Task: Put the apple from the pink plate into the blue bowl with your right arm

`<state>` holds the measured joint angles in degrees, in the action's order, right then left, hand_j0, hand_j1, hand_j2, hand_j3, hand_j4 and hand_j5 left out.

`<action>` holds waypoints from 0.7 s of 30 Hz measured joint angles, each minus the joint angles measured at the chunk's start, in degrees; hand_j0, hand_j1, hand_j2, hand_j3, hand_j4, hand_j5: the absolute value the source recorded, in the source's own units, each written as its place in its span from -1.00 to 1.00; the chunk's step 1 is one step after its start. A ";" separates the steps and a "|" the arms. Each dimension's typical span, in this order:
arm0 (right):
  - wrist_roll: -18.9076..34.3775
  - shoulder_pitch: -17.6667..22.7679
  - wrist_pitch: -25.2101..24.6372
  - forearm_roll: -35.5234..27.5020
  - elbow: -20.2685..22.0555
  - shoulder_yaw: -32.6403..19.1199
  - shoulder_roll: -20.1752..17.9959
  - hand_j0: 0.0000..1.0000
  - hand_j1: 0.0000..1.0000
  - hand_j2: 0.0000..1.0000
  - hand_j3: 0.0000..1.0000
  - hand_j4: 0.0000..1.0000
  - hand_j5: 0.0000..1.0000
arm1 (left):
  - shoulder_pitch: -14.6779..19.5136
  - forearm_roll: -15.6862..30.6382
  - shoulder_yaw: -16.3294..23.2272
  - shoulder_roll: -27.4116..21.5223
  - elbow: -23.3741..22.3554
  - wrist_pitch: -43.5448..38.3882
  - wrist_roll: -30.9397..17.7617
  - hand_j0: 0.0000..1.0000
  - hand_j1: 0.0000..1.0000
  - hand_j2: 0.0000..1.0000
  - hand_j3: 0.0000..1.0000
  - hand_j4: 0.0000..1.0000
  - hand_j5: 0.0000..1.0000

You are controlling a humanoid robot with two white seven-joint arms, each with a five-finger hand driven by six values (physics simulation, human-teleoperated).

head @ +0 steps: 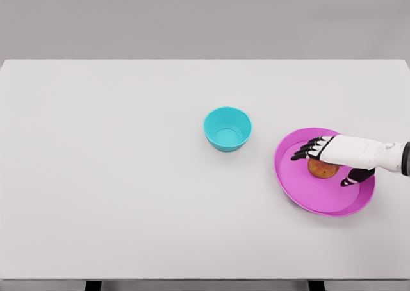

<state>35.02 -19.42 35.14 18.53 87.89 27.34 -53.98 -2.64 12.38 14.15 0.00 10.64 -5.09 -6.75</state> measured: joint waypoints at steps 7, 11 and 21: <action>0.00 0.00 -0.04 -0.13 0.23 0.38 -0.01 0.00 0.00 0.00 0.00 0.00 0.00 | 0.00 0.00 0.00 0.00 0.00 0.01 0.00 1.00 1.00 1.00 1.00 1.00 1.00; -0.04 -0.79 -0.08 -0.21 0.24 0.39 -0.03 -0.11 -0.11 -0.11 -0.11 -0.11 -0.11 | 0.00 0.00 0.00 0.00 0.00 0.00 0.00 1.00 1.00 1.00 1.00 1.00 1.00; 0.01 -6.06 0.00 0.01 -0.25 0.37 0.51 -0.13 -0.13 -0.13 -0.13 -0.13 -0.13 | 0.00 0.00 0.00 0.00 0.00 0.00 0.00 1.00 1.00 1.00 1.00 1.00 1.00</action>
<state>35.03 -25.49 35.14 18.54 87.64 27.70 -53.48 -2.64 12.38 14.15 0.00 10.63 -5.08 -6.75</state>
